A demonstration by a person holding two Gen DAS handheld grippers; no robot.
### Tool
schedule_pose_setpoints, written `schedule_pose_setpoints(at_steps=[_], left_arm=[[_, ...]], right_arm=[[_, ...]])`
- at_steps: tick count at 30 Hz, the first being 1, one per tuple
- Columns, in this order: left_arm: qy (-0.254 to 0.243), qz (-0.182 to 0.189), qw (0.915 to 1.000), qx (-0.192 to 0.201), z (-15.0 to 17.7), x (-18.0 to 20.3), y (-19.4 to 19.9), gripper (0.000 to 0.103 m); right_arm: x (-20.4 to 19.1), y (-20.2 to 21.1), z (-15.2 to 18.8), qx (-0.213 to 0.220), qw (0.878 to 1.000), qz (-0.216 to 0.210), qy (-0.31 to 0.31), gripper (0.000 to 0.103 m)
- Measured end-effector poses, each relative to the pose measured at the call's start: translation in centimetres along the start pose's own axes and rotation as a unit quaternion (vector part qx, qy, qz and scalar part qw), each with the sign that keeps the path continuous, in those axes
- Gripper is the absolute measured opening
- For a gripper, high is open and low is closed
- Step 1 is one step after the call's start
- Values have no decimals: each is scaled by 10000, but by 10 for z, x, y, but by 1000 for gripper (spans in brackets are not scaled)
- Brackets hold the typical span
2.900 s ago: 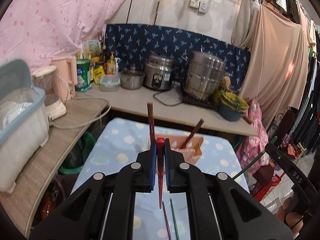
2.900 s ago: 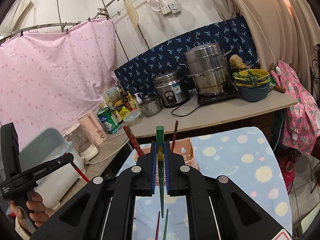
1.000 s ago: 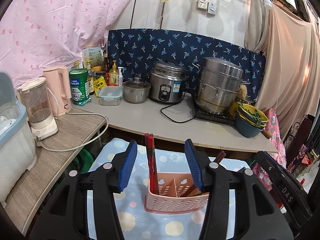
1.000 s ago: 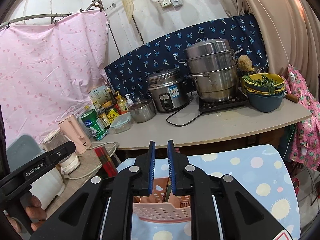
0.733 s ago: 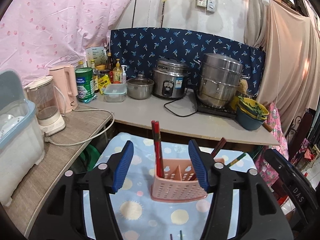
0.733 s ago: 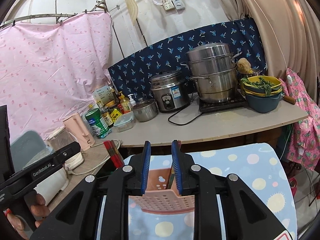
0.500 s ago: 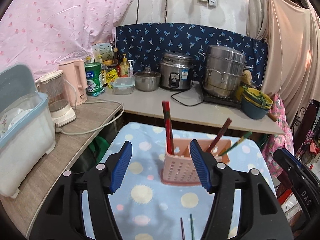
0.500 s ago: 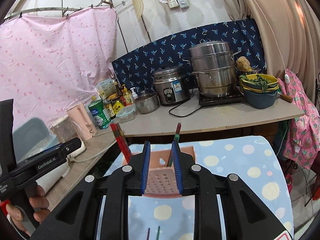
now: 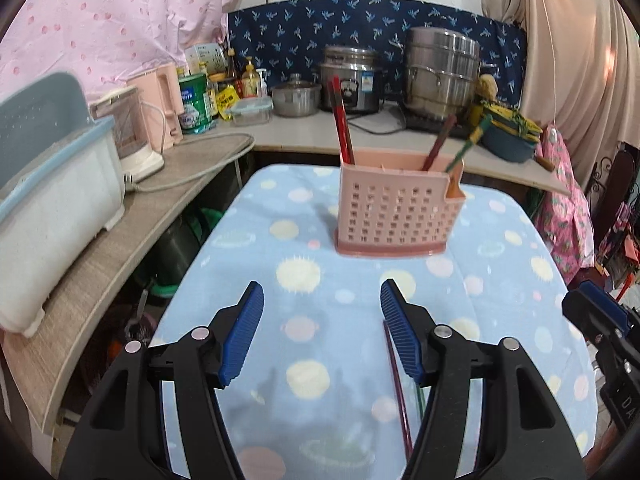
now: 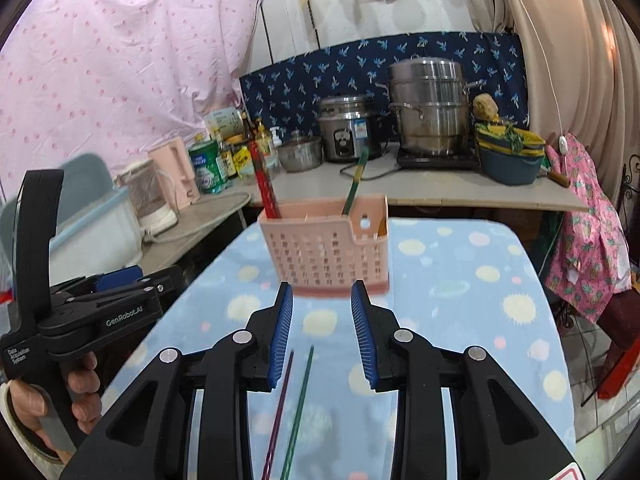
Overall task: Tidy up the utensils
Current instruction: 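Move both open tools back over the last dark red and green chopsticks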
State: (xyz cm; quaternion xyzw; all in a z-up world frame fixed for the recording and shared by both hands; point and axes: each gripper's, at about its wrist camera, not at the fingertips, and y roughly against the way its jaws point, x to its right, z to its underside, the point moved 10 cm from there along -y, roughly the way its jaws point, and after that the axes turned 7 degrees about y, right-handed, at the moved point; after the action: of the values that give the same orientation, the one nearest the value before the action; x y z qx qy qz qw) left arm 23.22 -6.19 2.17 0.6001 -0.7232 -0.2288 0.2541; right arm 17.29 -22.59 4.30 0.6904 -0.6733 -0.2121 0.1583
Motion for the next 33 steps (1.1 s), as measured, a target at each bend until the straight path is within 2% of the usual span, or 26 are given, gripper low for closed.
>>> schedule_pose_setpoints(at_steps=[11, 18, 24, 33], left_arm=[[-242, -129, 9994, -231, 73, -2, 6, 58], [-278, -173, 9979, -563, 113, -5, -1, 58], [-224, -211, 9965, -771, 135, -10, -5, 58], [-171, -250, 9954, -905, 148, -18, -8, 59]], right_arm=[[-20, 1, 97, -727, 9974, -3, -20, 30], [-36, -6, 147, -1131, 9935, -15, 120, 30], [-45, -14, 171, -1346, 9908, -100, 87, 30], [-57, -22, 191, -1549, 9877, -203, 105, 30]])
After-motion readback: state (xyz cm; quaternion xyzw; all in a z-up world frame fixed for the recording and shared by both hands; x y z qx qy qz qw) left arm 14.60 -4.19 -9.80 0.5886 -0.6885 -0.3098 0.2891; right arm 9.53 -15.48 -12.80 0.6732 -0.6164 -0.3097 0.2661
